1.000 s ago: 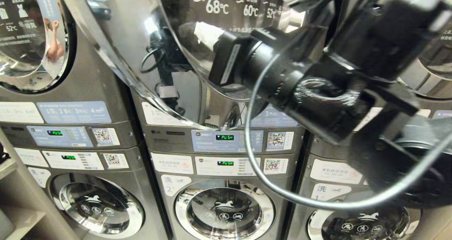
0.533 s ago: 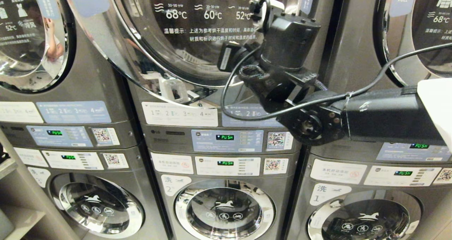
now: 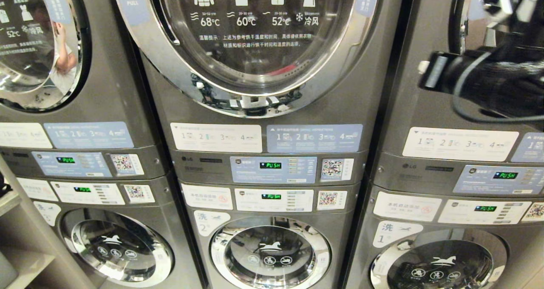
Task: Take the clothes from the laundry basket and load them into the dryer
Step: Close the dryer
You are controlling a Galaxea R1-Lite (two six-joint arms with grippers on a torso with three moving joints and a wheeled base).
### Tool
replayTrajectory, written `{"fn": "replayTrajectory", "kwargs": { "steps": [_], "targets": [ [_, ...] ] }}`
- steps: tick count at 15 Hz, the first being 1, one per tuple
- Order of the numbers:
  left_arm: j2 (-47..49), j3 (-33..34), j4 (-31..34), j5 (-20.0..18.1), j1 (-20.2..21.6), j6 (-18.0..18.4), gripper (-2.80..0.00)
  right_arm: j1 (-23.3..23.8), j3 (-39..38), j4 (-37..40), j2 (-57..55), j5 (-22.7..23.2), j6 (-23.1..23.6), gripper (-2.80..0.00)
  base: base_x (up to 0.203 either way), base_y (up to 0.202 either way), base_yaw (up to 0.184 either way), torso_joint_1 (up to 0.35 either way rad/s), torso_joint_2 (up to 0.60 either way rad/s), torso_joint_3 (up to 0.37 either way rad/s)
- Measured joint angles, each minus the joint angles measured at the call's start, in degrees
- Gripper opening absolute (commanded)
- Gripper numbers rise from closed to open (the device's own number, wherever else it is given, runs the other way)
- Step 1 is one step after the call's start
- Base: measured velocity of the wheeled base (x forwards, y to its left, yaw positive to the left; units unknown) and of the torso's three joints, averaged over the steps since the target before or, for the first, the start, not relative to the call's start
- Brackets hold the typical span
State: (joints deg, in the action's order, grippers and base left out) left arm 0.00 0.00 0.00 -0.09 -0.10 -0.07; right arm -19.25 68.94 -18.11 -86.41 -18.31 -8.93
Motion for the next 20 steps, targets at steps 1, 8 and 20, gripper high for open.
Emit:
{"fn": "replayTrajectory", "kwargs": {
  "steps": [1, 8, 20],
  "targets": [
    [0.0, 0.0, 0.0, 0.0, 0.0, 0.0, -2.80, 5.0, -5.9, 4.7, 7.0, 2.4, 0.3, -2.80, 0.000, 0.000, 0.000, 0.000, 0.00, 0.000],
    [0.0, 0.0, 0.0, 0.0, 0.0, 0.0, -2.80, 19.7, -46.8, 20.7, 55.4, 12.0, 10.4, -2.80, 0.000, 0.000, 0.000, 0.000, 0.00, 0.000],
    [0.0, 0.0, 0.0, 0.0, 0.0, 0.0, -2.80, 19.6, -68.8, 17.8, 86.2, 18.2, 13.8, -2.80, 0.000, 0.000, 0.000, 0.000, 0.00, 0.000]
  ]
}}
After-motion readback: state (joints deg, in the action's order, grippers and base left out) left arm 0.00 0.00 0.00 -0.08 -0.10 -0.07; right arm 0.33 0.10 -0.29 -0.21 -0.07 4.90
